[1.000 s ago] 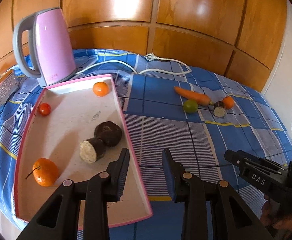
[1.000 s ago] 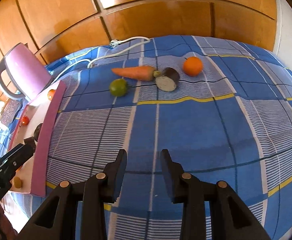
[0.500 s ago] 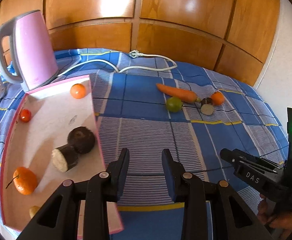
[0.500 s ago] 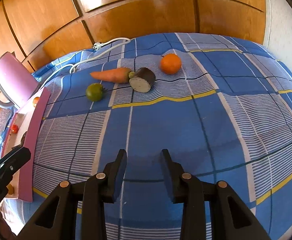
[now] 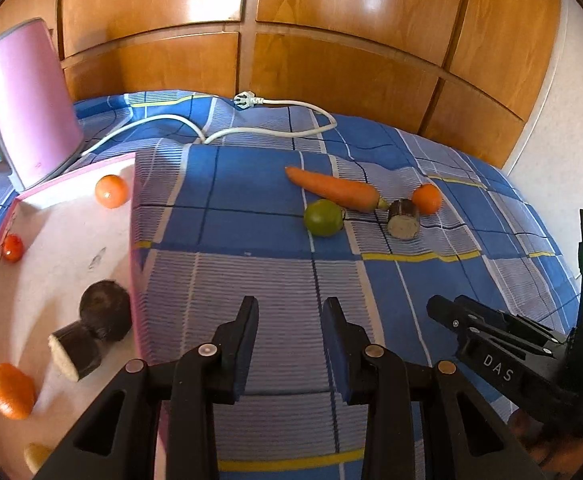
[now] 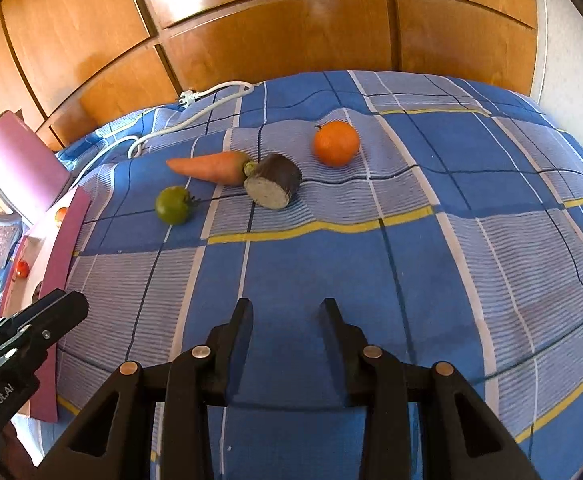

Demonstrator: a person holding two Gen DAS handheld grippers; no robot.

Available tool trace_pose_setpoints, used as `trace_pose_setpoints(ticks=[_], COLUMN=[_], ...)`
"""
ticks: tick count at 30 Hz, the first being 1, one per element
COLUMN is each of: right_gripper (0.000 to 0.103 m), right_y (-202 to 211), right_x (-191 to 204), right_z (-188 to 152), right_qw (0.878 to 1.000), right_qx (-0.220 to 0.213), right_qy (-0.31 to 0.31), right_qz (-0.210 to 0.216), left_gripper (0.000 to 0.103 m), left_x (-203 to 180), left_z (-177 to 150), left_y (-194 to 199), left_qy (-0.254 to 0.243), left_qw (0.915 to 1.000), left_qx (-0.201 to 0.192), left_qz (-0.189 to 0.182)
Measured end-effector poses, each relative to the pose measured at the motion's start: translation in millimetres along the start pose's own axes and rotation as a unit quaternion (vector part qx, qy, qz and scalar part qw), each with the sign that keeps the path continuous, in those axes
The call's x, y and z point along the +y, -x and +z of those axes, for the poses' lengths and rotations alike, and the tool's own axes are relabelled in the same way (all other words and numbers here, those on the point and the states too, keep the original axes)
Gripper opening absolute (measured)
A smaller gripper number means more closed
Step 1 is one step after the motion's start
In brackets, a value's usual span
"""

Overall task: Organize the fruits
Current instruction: 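Withdraw both open tools from the tray toward the remaining produce, then grasp the dark cut beet piece with the right tool while the left tool grasps the green tomato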

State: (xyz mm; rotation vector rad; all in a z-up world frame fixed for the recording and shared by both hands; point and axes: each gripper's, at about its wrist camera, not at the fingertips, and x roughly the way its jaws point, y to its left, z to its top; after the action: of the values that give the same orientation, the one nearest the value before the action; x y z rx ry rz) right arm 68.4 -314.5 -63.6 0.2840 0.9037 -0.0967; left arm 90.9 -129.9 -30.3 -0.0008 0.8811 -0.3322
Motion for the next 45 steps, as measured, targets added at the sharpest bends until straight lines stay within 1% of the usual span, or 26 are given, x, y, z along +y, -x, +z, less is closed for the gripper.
trace_pose_setpoints(ticks=[4,7,13,17,22,29,38,40,42,43,45], right_gripper=[0.035,0.038,0.038,0.039,0.039,0.039,0.039,0.039,0.04,0.042,0.044], right_y=[-5.6,-9.8,-20.5,-30.0,-42.2,-55.5,-60.7,-60.9,-60.2,-59.9,-59.4], right_x=[-1.7,-1.7,-1.5,-0.7,3.3,4.8,3.7,2.5,0.2,-1.8,-1.3], right_z=[11.2,19.3,38.1,50.0,60.9,68.0,72.3,72.7,73.0,73.6,73.1], right_qw=[1.0,1.0,1.0,0.999,0.999,1.0,1.0,0.999,0.999,0.999,0.999], right_qx=[-0.003,-0.005,-0.01,-0.011,-0.01,-0.007,-0.02,-0.02,-0.018,-0.017,-0.018], right_qy=[0.0,-0.002,-0.006,-0.011,-0.007,-0.004,0.005,0.006,0.0,-0.007,-0.009], right_qz=[0.009,0.017,0.029,0.038,0.034,0.026,0.022,0.027,0.036,0.043,0.044], left_gripper=[0.034,0.034,0.034,0.039,0.039,0.04,0.04,0.042,0.047,0.048,0.049], left_x=[-3.3,-4.9,-2.5,-3.6,-6.6,-7.6,-11.2,-12.3,-13.5,-13.9,-15.3], left_z=[8.6,16.4,32.7,43.8,52.6,61.0,63.8,64.0,64.1,64.3,65.2], left_y=[-10.4,-18.5,-36.6,-45.9,-53.5,-66.6,-75.9,-77.2,-77.1,-76.8,-76.6], left_qy=[0.001,0.002,0.015,0.023,0.026,0.03,0.031,0.032,0.034,0.035,0.035], left_qw=[1.0,1.0,0.9998,0.9996,0.9994,0.9991,0.9989,0.9989,0.9988,0.9988,0.9988], left_qx=[0.002,0.002,0.008,0.006,0.003,0.008,0.012,0.013,0.01,0.008,0.006], left_qz=[-0.004,-0.005,-0.008,-0.015,-0.024,-0.028,-0.033,-0.033,-0.033,-0.033,-0.034])
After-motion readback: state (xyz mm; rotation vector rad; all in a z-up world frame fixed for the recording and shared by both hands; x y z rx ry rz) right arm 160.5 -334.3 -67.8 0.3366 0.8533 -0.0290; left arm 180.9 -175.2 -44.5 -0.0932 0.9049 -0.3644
